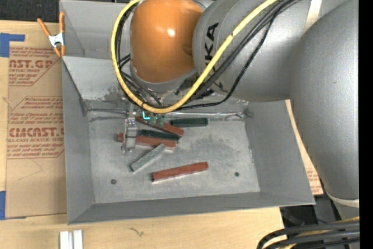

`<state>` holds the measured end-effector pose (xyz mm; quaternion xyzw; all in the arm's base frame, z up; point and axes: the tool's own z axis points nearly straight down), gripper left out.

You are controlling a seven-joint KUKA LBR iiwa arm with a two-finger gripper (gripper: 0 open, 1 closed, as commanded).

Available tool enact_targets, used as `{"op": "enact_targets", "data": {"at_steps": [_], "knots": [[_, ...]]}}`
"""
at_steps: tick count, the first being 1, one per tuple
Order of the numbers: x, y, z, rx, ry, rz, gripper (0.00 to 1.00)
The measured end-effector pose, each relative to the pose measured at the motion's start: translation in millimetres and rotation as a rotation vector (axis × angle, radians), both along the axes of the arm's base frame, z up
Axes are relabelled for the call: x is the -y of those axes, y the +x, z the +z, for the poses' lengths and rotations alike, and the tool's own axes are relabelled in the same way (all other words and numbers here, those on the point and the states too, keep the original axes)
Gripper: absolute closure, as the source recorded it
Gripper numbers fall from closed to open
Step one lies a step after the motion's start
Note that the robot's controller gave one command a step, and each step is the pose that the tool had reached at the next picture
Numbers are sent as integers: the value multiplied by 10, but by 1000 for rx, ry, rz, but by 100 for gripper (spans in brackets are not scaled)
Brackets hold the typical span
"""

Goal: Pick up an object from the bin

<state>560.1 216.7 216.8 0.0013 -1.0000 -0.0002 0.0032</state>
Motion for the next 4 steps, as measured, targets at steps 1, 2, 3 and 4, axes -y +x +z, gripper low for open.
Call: {"op": "enact_targets", "data": {"at_steps": [1,2,3,4], "knots": [[477,29,-1503,0,0,194,0],[1044,-411,-1477,2,-1,126,0],[1016,-397,-1473,5,1,129,100],[968,-112,12,17,1,171,100]]}}
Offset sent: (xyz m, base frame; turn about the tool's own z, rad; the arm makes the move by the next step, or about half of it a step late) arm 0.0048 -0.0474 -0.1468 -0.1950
